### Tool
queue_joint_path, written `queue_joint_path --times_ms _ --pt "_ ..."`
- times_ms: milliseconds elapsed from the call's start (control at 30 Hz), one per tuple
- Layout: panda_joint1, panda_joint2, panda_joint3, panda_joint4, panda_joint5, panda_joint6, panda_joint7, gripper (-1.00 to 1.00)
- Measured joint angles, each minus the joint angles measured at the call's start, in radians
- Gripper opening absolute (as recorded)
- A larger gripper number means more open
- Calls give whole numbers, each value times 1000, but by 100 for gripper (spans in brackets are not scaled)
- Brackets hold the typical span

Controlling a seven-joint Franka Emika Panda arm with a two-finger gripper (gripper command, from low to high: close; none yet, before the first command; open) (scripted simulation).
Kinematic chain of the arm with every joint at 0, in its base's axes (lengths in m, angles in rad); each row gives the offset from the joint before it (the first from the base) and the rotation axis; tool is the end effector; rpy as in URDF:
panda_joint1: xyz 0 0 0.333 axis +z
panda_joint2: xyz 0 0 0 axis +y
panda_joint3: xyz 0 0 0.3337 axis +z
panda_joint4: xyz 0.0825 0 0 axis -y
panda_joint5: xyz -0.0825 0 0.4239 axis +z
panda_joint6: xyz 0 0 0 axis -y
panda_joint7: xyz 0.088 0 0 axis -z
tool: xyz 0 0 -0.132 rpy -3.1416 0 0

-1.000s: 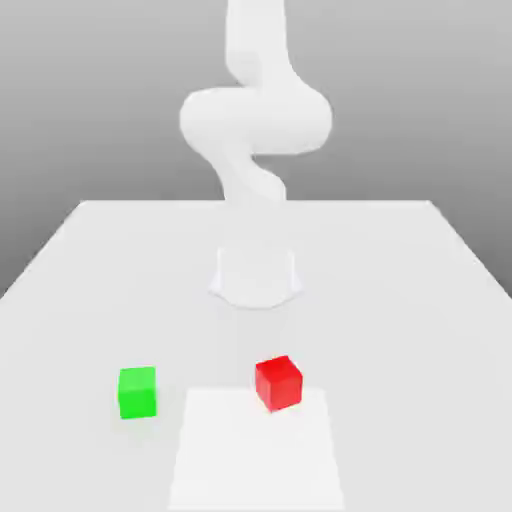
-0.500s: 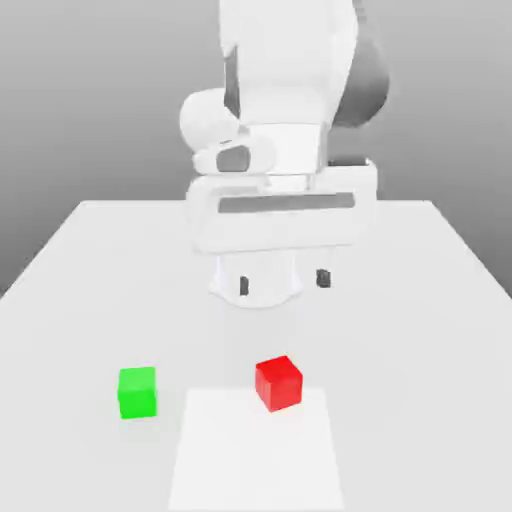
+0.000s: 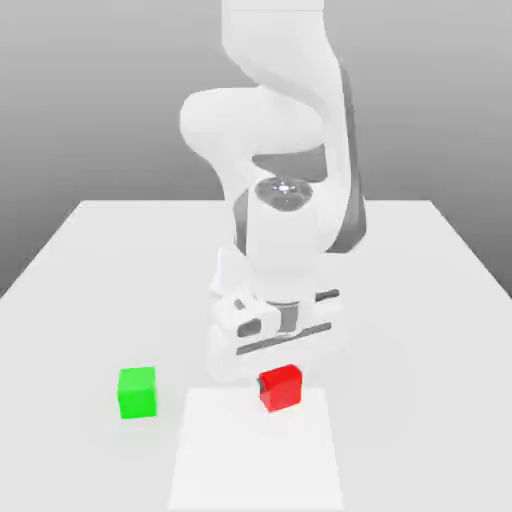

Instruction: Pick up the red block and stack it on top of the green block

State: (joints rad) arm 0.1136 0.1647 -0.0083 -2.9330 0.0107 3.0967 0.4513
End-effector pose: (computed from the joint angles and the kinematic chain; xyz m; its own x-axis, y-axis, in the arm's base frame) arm 0.3233 0.0330 0.0967 0.9371 -0.3491 -0.0005 -0.3491 -0.9371 0.0012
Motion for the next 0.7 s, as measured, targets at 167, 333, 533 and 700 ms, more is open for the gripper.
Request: queue_joint_path --times_ms 167,333,533,700 --pt "-2 -92 -2 -13 -12 -79 8 -100" --pt "-8 -270 2 -38 -15 -231 10 -100" --pt "-104 -324 -124 5 -62 -326 -218 -100" --pt "-200 -340 -255 54 -113 -388 -444 -100"
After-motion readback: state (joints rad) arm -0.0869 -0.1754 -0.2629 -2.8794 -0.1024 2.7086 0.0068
